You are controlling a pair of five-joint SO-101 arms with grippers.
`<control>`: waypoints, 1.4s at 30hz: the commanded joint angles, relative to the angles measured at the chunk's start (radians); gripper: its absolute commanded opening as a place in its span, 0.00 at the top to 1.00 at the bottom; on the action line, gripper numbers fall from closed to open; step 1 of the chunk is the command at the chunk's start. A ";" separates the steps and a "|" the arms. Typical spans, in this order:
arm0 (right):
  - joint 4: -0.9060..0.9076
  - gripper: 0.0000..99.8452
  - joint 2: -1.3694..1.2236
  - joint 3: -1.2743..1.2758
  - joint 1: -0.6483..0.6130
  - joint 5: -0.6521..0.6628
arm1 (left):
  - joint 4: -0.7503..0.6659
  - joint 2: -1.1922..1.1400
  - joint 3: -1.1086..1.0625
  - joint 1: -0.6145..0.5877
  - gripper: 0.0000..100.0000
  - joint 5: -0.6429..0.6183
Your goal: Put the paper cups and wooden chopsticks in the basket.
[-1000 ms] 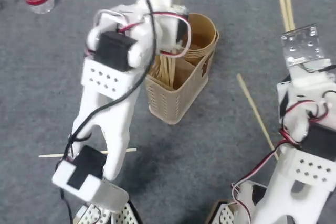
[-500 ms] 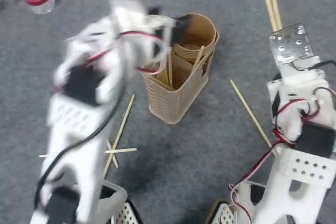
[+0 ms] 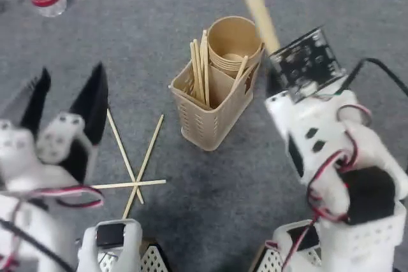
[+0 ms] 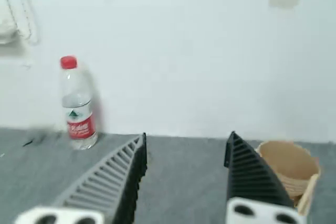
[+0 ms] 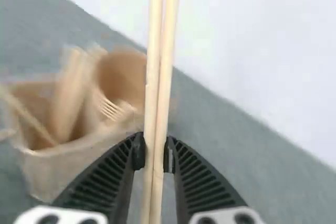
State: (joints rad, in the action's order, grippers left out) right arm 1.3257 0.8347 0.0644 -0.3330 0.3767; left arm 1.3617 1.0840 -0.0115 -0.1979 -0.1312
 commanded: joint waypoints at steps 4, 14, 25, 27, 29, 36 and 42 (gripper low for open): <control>-0.133 0.99 0.002 -0.069 -0.265 -0.097 | -0.311 0.285 -0.762 -0.170 0.77 -0.028; -0.390 0.99 -0.186 -0.069 -0.285 -0.213 | -0.387 0.750 -1.340 -0.316 0.77 -0.173; -0.848 0.99 -0.249 0.350 -0.278 -0.316 | -0.678 0.720 -1.589 -0.354 0.77 -0.167; -0.857 0.99 -0.242 0.396 -0.272 -0.315 | -0.677 0.720 -1.590 -0.334 0.77 -0.167; -0.857 0.99 -0.236 0.425 -0.268 -0.313 | -0.678 0.720 -1.592 -0.322 0.77 -0.167; -0.843 0.96 -0.232 0.474 -0.240 -0.319 | -0.675 0.720 -1.590 -0.322 0.77 -0.167; -0.760 0.68 -0.124 0.473 -0.245 -0.311 | -0.674 0.717 -1.590 -0.324 0.77 -0.167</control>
State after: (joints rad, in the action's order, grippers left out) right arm 0.5309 0.6153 0.5508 -0.5831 0.0667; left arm 0.7050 1.7960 -1.6057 -0.5278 -0.2892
